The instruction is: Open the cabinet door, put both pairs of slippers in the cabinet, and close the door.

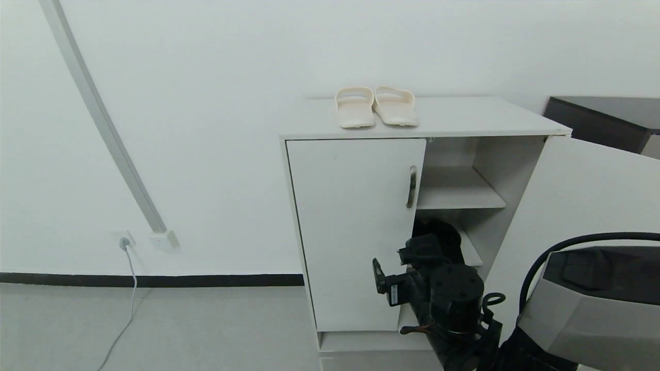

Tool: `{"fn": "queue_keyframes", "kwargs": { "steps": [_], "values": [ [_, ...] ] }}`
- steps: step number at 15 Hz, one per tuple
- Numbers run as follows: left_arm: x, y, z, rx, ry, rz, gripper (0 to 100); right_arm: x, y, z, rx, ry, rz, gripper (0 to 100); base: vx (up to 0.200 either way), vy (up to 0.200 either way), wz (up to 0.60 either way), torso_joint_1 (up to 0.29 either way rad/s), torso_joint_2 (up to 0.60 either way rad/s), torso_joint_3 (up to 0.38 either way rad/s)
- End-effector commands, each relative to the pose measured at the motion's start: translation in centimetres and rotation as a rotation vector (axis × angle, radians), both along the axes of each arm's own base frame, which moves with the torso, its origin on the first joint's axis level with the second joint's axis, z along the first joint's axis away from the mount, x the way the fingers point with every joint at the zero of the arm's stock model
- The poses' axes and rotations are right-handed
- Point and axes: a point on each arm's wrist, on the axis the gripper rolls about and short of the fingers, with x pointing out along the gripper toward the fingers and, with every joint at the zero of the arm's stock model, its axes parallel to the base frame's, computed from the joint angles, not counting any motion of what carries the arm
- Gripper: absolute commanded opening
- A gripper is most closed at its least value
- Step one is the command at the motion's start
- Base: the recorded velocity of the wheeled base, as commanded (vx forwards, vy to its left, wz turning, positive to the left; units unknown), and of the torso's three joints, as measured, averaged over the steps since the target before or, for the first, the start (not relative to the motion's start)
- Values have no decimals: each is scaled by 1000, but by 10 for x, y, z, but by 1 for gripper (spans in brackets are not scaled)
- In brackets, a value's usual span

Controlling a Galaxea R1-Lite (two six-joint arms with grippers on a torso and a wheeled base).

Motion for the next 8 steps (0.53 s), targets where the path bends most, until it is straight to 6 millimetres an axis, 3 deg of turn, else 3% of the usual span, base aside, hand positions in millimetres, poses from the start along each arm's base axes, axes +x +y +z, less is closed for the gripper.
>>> {"fn": "queue_keyframes", "kwargs": {
  "steps": [1,8],
  "values": [
    [0,0,0,0,0,-1,0,0,0,-1,-2,2,0,100,0,0,0,154,-471,-330],
    [0,0,0,0,1,-1,0,-1,0,-1,-5,1,1,100,0,0,0,176,-490,-316]
  ]
}}
